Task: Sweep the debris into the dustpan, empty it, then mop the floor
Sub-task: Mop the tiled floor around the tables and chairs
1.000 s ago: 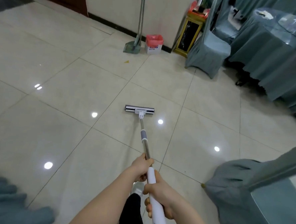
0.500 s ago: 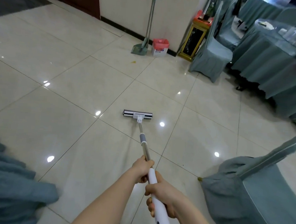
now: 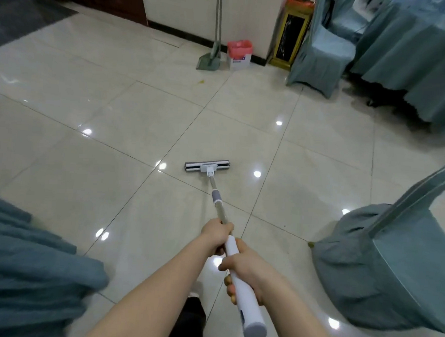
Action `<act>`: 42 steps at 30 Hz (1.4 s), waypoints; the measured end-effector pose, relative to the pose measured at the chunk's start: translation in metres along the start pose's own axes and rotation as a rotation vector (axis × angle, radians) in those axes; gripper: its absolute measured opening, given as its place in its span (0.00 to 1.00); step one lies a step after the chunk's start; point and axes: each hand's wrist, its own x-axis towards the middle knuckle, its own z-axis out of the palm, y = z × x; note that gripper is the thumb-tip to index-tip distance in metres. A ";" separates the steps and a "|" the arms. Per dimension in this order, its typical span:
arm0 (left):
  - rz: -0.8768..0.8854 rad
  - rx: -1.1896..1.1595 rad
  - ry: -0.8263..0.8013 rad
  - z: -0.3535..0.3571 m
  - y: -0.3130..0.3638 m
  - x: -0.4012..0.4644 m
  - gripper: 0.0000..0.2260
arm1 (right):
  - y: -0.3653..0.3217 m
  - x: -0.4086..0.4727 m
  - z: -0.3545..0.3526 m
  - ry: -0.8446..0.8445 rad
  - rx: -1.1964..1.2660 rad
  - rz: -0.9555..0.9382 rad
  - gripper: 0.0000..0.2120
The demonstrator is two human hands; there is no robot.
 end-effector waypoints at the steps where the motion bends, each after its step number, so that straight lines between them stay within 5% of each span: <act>1: -0.003 0.017 0.014 -0.004 0.008 0.006 0.05 | -0.008 0.006 0.001 0.008 0.014 -0.008 0.15; 11: -0.023 0.034 0.055 -0.053 0.104 0.117 0.06 | -0.126 0.107 -0.022 -0.016 0.067 -0.019 0.17; 31: 0.009 -0.055 0.091 -0.223 0.436 0.442 0.07 | -0.554 0.356 -0.086 -0.025 0.031 -0.044 0.08; 42: -0.021 -0.185 0.144 -0.259 0.668 0.654 0.04 | -0.838 0.489 -0.213 -0.097 -0.247 -0.106 0.14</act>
